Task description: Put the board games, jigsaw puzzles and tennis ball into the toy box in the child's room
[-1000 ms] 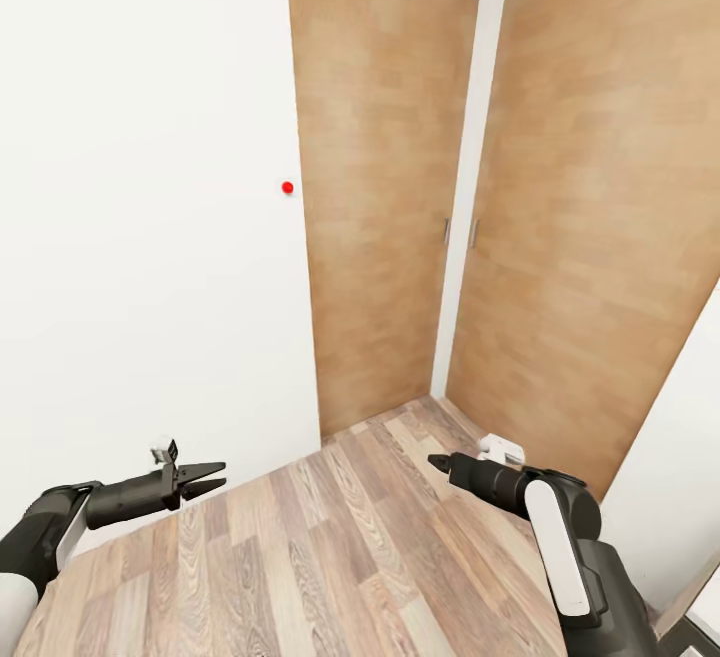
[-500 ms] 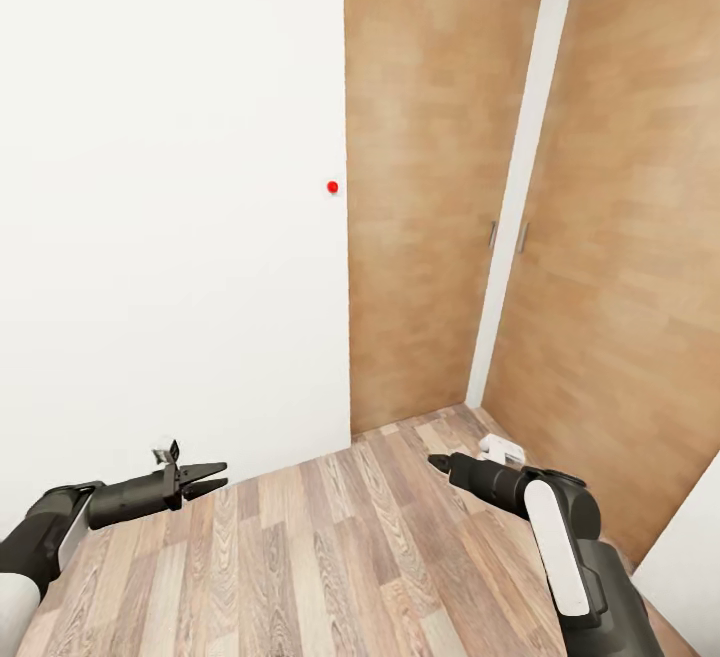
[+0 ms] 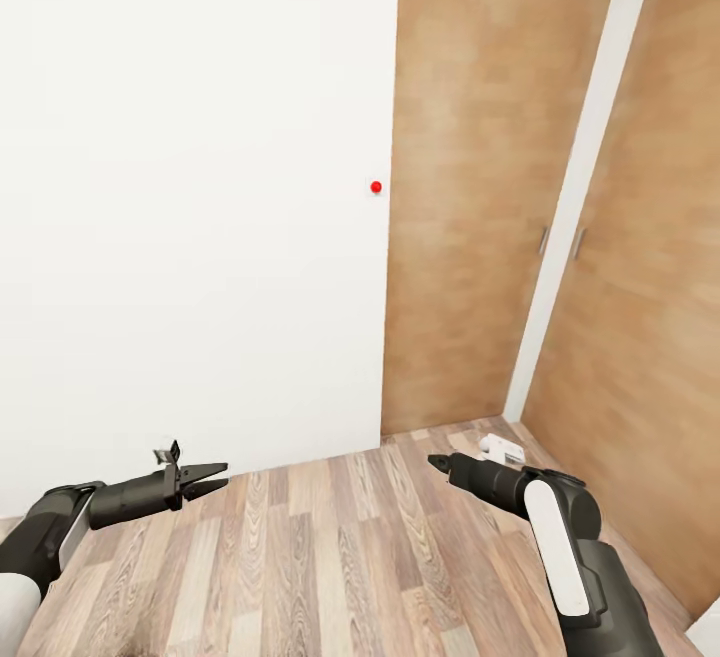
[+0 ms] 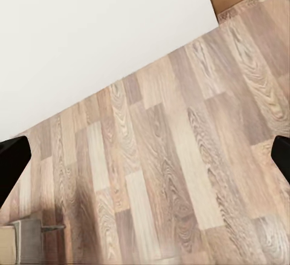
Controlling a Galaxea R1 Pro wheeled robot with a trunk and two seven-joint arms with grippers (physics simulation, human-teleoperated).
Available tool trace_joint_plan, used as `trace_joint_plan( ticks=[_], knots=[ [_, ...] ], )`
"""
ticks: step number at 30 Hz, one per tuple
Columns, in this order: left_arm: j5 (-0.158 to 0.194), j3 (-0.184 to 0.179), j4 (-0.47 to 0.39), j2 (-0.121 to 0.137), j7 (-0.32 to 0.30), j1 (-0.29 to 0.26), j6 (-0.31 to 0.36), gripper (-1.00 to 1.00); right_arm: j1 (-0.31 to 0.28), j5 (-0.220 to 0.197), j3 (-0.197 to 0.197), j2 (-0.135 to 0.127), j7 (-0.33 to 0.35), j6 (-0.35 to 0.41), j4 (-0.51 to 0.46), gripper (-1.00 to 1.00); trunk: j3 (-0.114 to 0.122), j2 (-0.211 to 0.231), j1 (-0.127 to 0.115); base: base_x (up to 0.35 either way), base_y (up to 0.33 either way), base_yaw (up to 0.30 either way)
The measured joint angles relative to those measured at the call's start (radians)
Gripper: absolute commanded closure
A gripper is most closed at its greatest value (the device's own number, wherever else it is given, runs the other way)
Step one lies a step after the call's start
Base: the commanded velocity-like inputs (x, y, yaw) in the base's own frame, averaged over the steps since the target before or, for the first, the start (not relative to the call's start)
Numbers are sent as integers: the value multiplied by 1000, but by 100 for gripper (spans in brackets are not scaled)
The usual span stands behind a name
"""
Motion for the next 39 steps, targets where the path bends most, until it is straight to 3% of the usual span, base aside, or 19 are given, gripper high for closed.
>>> trace_joint_plan(
  ticks=[39],
  knots=[
    [-2, -2, 0, -2, 11, 0, 1, -100, 0, 3, 0, 0, -1, 0, 3, -100, 0, 0, 0, 5, -100, 290]
  ],
)
